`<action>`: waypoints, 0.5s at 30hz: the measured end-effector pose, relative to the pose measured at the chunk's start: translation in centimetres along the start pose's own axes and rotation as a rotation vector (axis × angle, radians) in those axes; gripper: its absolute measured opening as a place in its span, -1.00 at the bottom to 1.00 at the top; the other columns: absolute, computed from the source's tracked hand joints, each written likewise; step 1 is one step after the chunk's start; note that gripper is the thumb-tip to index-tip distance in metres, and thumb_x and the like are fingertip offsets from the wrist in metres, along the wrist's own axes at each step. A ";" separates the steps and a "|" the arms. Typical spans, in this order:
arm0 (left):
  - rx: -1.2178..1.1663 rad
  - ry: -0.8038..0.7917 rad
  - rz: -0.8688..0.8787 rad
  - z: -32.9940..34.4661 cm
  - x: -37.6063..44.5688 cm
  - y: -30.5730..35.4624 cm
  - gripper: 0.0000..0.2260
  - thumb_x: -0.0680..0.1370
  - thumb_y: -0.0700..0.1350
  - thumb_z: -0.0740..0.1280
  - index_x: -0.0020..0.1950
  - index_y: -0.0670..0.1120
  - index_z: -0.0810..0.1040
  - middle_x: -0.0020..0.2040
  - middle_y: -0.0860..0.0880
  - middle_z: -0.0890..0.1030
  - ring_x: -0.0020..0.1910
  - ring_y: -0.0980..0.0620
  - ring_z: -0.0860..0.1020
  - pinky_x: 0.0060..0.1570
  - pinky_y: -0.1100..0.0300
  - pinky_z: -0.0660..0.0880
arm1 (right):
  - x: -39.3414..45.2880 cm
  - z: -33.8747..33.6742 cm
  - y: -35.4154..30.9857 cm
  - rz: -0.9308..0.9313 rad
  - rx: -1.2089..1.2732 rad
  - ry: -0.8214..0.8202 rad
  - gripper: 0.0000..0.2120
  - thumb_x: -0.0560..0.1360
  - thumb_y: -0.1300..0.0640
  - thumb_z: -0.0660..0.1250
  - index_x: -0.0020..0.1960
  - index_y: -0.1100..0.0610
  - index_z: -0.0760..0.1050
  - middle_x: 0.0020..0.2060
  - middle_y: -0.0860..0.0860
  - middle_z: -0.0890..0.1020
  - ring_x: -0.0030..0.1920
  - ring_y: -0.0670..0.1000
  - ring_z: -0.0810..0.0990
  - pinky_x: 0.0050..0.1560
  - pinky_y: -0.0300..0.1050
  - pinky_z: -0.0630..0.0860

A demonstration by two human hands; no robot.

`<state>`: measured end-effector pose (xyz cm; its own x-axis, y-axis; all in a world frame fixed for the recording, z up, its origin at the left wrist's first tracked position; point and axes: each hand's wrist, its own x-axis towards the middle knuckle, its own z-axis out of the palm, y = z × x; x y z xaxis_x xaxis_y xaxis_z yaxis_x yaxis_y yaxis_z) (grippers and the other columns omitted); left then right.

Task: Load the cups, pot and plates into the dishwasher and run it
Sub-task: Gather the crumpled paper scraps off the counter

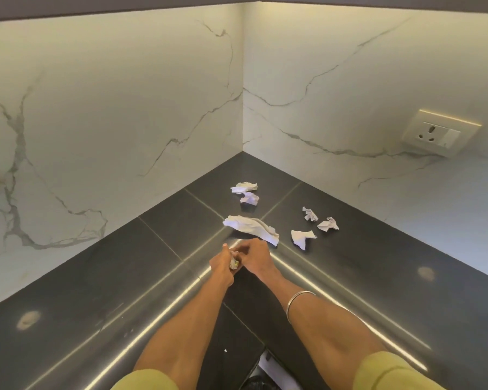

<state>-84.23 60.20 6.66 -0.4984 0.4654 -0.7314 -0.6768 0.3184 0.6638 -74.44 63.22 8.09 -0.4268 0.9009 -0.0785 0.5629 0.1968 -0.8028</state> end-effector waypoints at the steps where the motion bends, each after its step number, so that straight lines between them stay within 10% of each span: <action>1: 0.005 -0.004 -0.010 0.6 0.0 -0.3 -0.74 0.58 -0.01 0.39 0.05 -0.22 0.58 -0.02 -0.18 0.65 -0.07 -0.13 0.65 0.01 -0.07 0.64 | -0.1 -0.4 0.6 0.011 0.012 0.009 -0.91 0.40 0.18 0.48 -0.18 0.00 0.71 -0.28 -0.15 0.70 -0.22 -0.21 0.66 -0.06 -0.19 0.62; 7: 0.064 -0.182 -0.072 4.9 -2.1 -2.1 -0.85 0.41 -0.24 0.51 -0.06 -0.23 0.64 -0.19 -0.16 0.68 -0.28 -0.04 0.65 -0.17 0.10 0.65 | -1.4 -4.4 2.8 0.089 0.005 0.188 -0.83 0.52 0.18 0.29 -0.11 0.00 0.65 -0.27 -0.17 0.65 -0.30 -0.27 0.57 -0.22 -0.47 0.45; 15: 0.172 -0.289 -0.079 8.6 -1.8 -4.7 -0.73 0.45 -0.18 0.53 0.07 -0.30 0.64 -0.25 -0.14 0.61 -0.54 0.09 0.50 -0.49 0.27 0.45 | -1.0 -8.9 7.5 0.082 -0.425 0.495 -0.63 0.41 0.33 0.26 0.15 0.03 0.54 0.14 -0.01 0.56 0.18 0.06 0.43 0.14 -0.09 0.41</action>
<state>-75.48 65.02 6.17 -0.2573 0.6409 -0.7232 -0.5937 0.4856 0.6416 -63.50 67.26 7.41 -0.0513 0.9711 0.2331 0.8534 0.1639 -0.4948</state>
